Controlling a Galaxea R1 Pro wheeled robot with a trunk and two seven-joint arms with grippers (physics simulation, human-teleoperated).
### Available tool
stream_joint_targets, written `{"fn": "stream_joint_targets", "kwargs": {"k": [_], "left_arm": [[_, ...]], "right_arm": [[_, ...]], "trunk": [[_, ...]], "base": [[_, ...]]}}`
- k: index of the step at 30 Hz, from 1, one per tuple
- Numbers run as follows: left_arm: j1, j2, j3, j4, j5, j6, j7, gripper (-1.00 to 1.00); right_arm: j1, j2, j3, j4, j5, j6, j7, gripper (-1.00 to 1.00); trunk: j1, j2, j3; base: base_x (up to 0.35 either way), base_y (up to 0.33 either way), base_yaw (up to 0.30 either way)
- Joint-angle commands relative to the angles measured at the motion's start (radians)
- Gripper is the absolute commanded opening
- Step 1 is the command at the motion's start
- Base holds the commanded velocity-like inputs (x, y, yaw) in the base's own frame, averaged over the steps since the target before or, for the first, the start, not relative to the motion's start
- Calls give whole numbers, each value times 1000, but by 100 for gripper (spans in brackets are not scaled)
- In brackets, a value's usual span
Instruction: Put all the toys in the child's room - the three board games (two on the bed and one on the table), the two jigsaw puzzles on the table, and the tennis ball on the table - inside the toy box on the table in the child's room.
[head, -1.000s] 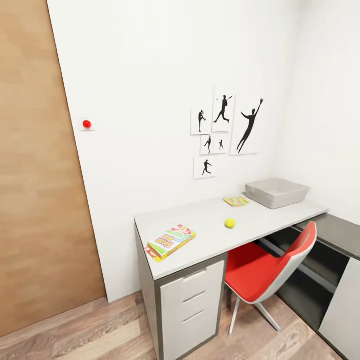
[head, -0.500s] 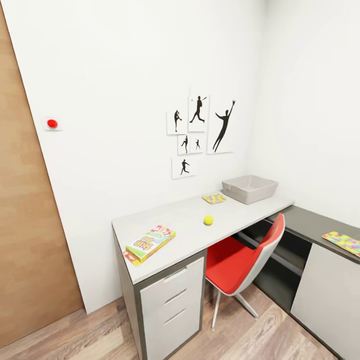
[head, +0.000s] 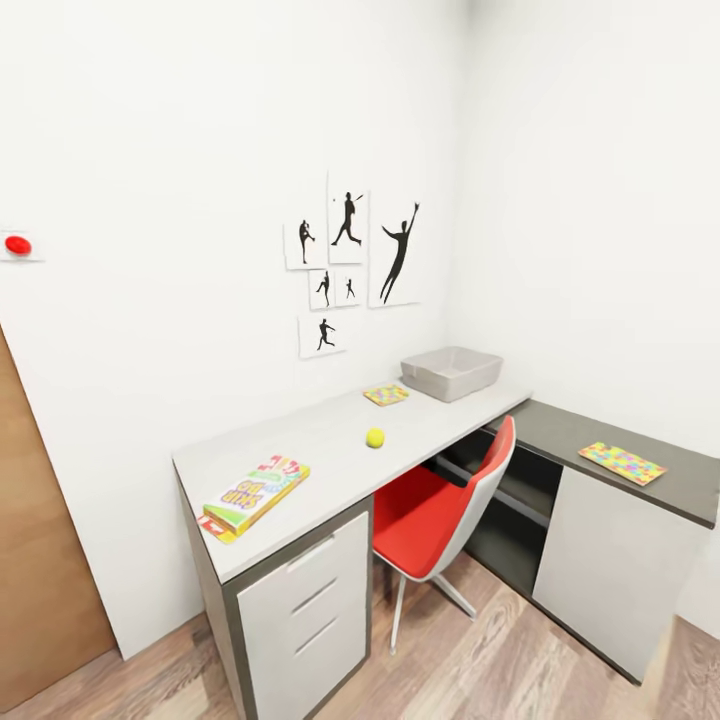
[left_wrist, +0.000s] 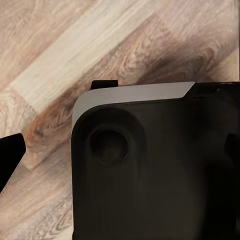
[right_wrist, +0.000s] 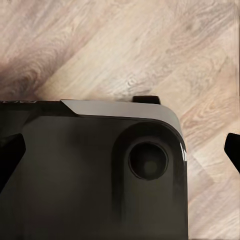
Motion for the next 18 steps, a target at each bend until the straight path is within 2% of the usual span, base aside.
{"fn": "stream_joint_targets", "kwargs": {"k": [1, 18], "left_arm": [[0, 0, 0, 0, 0, -3, 0, 100], [0, 0, -2, 0, -1, -3, 0, 100]], "right_arm": [[0, 0, -1, 1, -2, -4, 1, 100], [0, 0, -1, 1, -1, -4, 1, 100]], "trunk": [[0, 0, -1], [0, 0, -1]], "base": [[0, 0, -283], [0, 0, -284]]}}
